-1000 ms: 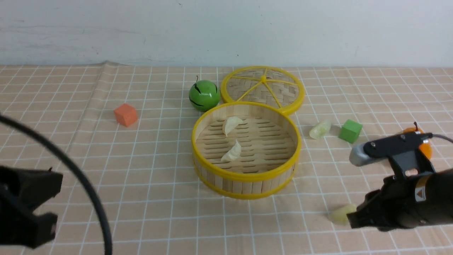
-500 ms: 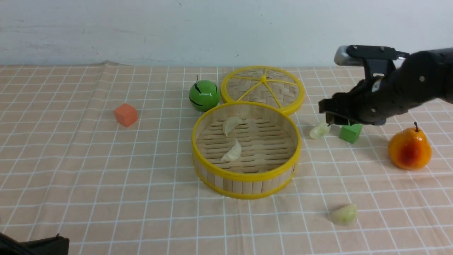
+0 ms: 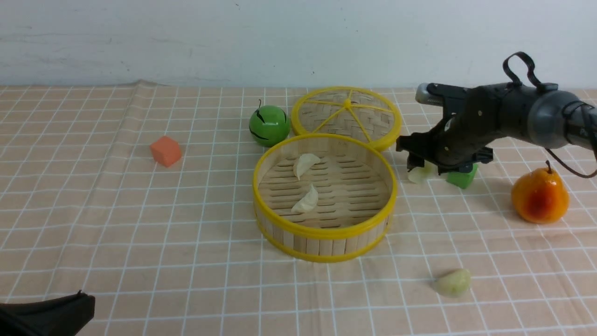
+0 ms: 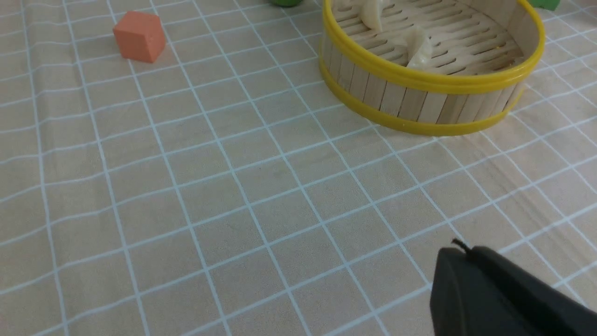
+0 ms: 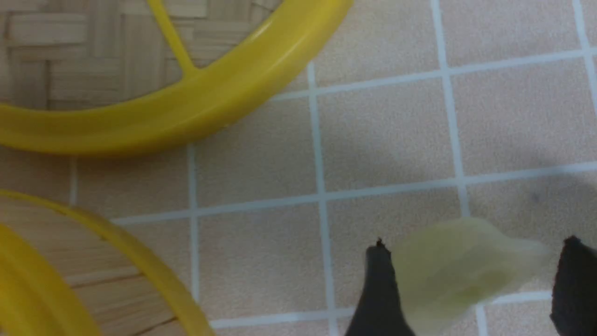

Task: Put the dumplings into the steamer on the table with the brown tablecloth.
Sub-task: 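Reach for and grasp a dumpling lying on the table beside the steamer, then place the dumpling in the bamboo steamer basket with the right gripper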

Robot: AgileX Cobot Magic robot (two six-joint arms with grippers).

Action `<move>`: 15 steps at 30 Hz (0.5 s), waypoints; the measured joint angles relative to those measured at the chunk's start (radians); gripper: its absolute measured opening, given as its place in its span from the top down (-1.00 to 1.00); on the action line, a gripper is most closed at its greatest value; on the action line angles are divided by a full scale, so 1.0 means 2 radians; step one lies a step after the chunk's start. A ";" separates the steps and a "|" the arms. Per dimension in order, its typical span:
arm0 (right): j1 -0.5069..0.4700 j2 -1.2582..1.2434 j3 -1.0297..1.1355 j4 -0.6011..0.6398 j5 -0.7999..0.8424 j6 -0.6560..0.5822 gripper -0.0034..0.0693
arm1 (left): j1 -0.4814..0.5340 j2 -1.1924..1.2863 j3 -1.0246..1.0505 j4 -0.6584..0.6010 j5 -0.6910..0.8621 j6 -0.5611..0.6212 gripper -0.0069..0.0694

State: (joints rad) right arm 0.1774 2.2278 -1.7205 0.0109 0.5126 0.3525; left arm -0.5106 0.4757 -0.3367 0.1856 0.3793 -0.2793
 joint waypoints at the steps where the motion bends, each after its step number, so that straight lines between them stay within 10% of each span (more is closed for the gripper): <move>1: 0.000 0.004 0.000 -0.002 -0.003 0.003 -0.37 | 0.000 0.000 0.000 0.002 0.000 0.000 0.86; 8: 0.003 0.012 -0.001 -0.001 -0.013 -0.006 0.11 | 0.000 0.000 0.000 0.009 -0.001 0.000 0.85; 15: 0.003 -0.003 -0.001 -0.005 0.015 -0.087 0.10 | 0.000 0.000 0.000 0.009 -0.005 0.000 0.85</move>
State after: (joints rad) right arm 0.1832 2.2209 -1.7225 0.0000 0.5420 0.1780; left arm -0.5106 0.4757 -0.3367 0.2040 0.3690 -0.2793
